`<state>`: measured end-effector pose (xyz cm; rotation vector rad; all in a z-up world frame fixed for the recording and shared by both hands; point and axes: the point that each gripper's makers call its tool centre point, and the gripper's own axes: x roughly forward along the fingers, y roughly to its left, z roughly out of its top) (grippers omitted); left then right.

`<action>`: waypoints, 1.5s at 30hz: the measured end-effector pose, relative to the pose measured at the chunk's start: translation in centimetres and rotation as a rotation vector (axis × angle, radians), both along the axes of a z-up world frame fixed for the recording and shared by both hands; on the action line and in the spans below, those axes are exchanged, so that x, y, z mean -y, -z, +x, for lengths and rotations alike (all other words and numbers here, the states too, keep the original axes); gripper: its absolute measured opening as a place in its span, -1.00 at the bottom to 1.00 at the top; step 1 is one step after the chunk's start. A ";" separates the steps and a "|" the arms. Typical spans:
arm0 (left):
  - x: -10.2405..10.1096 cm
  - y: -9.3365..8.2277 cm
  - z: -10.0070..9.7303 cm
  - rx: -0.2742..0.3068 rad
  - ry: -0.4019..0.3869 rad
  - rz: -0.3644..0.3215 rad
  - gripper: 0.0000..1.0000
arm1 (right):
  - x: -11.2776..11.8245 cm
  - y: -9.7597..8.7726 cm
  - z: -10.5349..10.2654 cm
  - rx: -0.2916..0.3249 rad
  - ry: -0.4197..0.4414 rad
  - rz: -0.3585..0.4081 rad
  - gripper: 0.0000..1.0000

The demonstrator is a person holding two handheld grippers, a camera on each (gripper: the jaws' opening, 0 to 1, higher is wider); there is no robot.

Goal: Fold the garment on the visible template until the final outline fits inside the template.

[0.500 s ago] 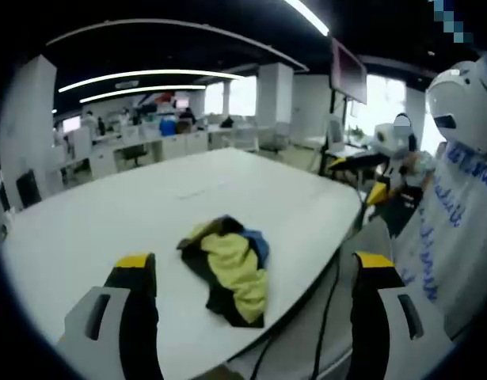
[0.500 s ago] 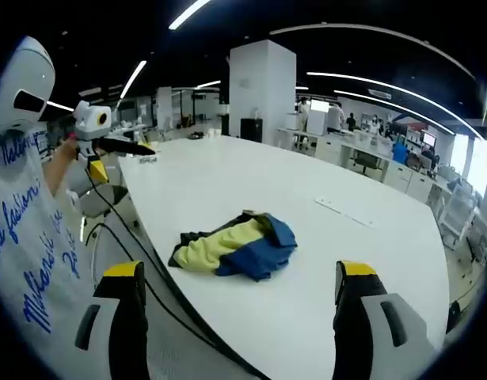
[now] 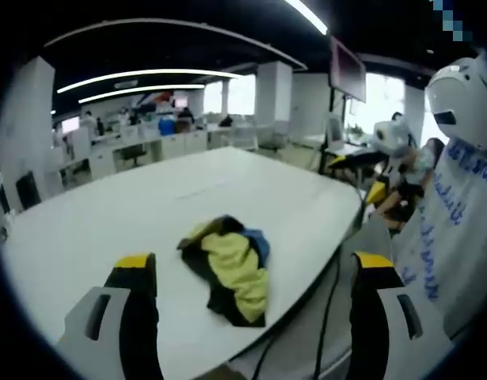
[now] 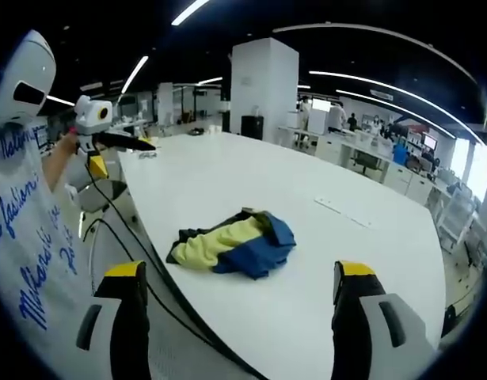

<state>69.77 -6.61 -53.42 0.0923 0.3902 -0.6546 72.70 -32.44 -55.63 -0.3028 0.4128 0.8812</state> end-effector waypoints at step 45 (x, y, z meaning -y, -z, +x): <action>-0.2 0.8 -0.4 -0.033 -0.001 0.012 0.89 | -0.6 0.6 -0.3 -0.023 -0.018 0.014 0.88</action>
